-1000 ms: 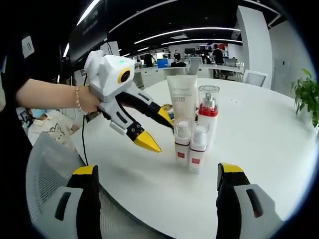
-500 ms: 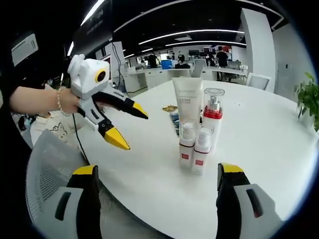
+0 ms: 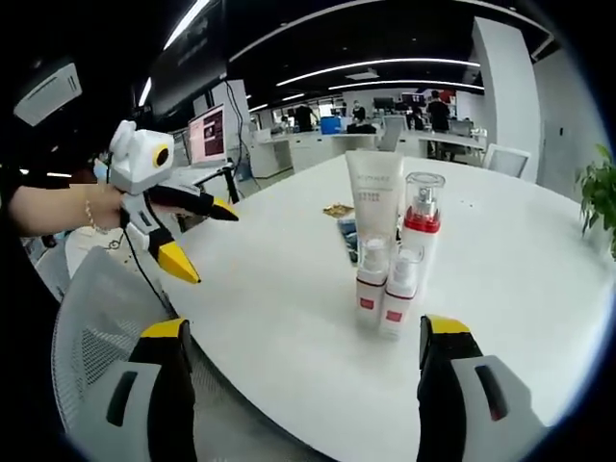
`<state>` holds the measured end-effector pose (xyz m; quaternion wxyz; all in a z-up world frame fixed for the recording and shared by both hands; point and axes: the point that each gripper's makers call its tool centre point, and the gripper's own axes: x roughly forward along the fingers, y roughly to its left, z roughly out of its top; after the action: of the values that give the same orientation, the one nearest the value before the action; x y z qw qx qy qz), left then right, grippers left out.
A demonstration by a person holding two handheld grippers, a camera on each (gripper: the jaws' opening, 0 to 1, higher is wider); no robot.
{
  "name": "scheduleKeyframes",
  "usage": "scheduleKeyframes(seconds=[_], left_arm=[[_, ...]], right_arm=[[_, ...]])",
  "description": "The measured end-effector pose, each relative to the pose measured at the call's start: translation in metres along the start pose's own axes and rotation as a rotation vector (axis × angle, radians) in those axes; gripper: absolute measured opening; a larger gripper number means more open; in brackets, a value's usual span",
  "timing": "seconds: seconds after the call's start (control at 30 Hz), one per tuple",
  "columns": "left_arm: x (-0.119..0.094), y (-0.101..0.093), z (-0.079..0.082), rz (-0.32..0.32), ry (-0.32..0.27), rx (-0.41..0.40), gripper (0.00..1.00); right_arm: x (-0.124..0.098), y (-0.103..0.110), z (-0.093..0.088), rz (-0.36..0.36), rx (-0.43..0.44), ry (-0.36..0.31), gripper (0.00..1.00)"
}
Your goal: Arrange the skincare products in the storage area until every visible bottle or jar stands upright without overlapping.
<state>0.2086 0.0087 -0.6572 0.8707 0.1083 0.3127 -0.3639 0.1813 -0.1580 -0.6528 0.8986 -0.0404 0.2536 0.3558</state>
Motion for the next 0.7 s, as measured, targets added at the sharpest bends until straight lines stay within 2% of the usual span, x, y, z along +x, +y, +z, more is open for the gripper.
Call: scheduleKeyframes(seconds=[0.37,0.43,0.7], left_arm=[[-0.039,0.010,-0.019,0.086,-0.023,-0.086,0.99],[-0.045,0.015,-0.022,0.099,-0.031,-0.102,0.99],[-0.060,0.017,-0.034,0.136,-0.051,-0.159,0.99]], right_arm=[[0.001,0.003,0.000,0.016,-0.019,0.001,0.97],[0.001,0.003,0.000,0.020,-0.018,-0.001,0.97],[0.003,0.005,-0.002,0.026,-0.019,0.005,0.97]])
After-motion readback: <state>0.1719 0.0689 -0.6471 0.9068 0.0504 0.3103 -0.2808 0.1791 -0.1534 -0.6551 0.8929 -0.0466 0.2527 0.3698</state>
